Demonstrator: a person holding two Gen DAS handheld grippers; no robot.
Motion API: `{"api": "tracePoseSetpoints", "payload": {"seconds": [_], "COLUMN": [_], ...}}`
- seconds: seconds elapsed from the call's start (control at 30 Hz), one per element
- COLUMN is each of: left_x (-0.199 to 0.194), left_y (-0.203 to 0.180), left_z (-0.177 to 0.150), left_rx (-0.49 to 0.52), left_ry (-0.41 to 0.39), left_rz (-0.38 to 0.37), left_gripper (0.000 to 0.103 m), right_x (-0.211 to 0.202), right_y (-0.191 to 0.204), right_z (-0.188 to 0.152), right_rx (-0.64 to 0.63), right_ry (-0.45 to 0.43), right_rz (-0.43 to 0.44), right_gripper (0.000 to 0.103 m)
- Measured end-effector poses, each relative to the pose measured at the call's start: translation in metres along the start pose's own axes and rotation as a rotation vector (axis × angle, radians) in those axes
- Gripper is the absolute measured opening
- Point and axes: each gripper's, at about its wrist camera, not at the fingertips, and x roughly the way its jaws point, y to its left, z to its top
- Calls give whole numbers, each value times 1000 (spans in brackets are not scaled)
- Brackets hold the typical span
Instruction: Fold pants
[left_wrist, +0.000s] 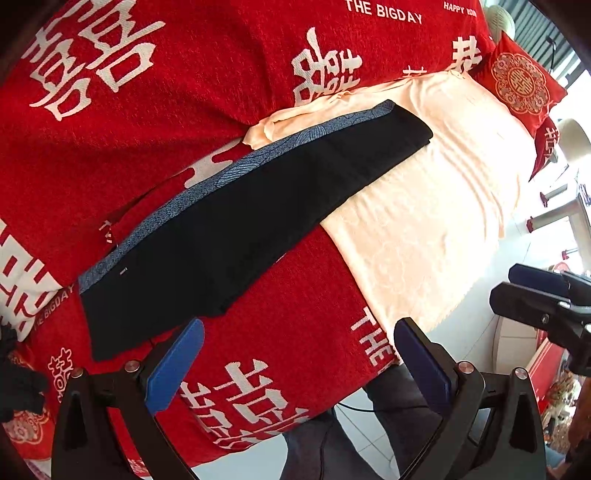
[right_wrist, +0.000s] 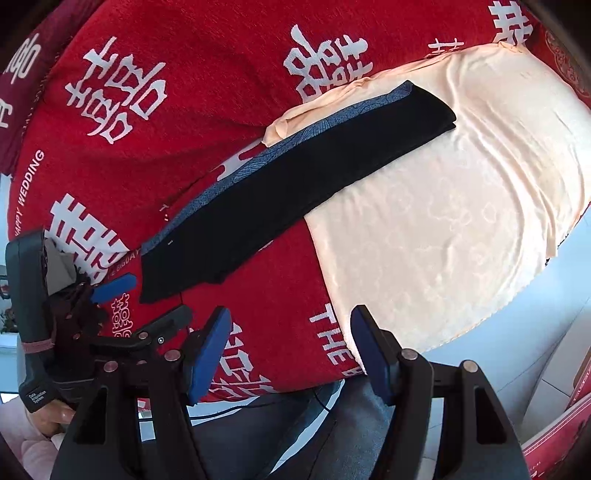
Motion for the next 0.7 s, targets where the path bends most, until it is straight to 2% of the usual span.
{"api": "tracePoseSetpoints", "payload": {"seconds": [0.33,0.7], "left_x": [3,9], "left_y": [4,-6], "left_z": [3,10], "left_rx": [-12,25], "left_ry": [11,25], "left_rz": [5,-4], "left_gripper": [103,103], "right_x": [0,-1], "right_y": [0,-5], "right_z": [1,4], "right_rx": [11,33], "right_ry": [-5,-1], "right_rz": [2,-7], "right_gripper": [71,71]}}
